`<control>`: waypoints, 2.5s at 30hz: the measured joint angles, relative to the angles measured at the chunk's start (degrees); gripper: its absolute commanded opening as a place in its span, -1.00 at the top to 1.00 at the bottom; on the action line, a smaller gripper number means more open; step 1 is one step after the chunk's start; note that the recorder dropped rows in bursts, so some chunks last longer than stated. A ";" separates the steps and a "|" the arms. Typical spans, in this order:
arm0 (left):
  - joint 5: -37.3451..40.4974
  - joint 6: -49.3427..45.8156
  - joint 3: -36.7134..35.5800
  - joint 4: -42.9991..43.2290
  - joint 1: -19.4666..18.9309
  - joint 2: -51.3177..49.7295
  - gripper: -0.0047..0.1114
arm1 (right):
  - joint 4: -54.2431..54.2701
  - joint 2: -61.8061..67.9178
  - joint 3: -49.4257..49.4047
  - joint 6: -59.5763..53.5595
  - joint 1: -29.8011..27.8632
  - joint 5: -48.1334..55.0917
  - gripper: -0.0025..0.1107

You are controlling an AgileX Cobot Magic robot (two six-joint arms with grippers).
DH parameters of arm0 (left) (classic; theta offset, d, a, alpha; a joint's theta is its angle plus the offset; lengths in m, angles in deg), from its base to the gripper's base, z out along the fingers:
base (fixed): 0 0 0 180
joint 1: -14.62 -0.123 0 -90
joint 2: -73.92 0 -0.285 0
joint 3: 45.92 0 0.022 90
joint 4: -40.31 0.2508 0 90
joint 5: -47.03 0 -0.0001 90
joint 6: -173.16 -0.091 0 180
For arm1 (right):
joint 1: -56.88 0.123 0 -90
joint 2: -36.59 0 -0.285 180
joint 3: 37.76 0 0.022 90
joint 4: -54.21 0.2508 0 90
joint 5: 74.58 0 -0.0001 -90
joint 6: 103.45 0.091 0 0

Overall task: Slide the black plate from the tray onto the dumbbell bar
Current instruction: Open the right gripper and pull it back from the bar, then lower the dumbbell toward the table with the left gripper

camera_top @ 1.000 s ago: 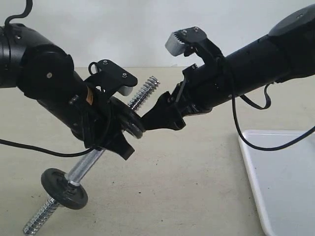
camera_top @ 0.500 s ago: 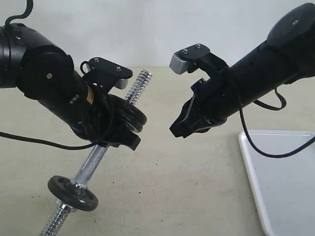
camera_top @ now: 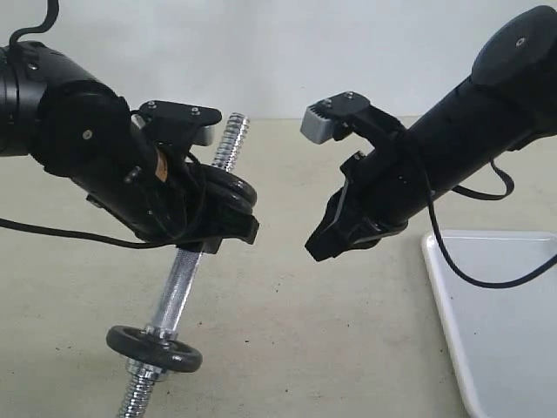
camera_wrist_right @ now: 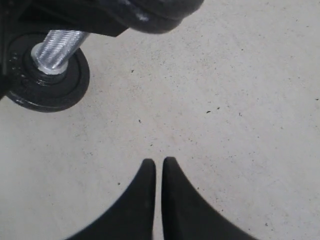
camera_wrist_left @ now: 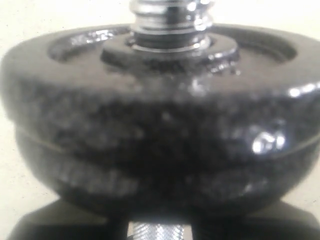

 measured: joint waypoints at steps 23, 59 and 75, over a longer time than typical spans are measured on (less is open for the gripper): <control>-5.80 11.11 0.00 0.01 0.00 -0.29 0.84 | -0.03 0.00 0.00 0.79 0.00 5.39 0.96; -15.37 14.92 0.32 -0.20 -1.42 -11.37 0.84 | -0.87 0.00 0.00 2.50 0.00 2.23 0.96; -13.55 14.92 0.32 -0.33 -4.64 -12.26 0.84 | -0.87 0.00 0.00 2.50 0.00 2.79 0.96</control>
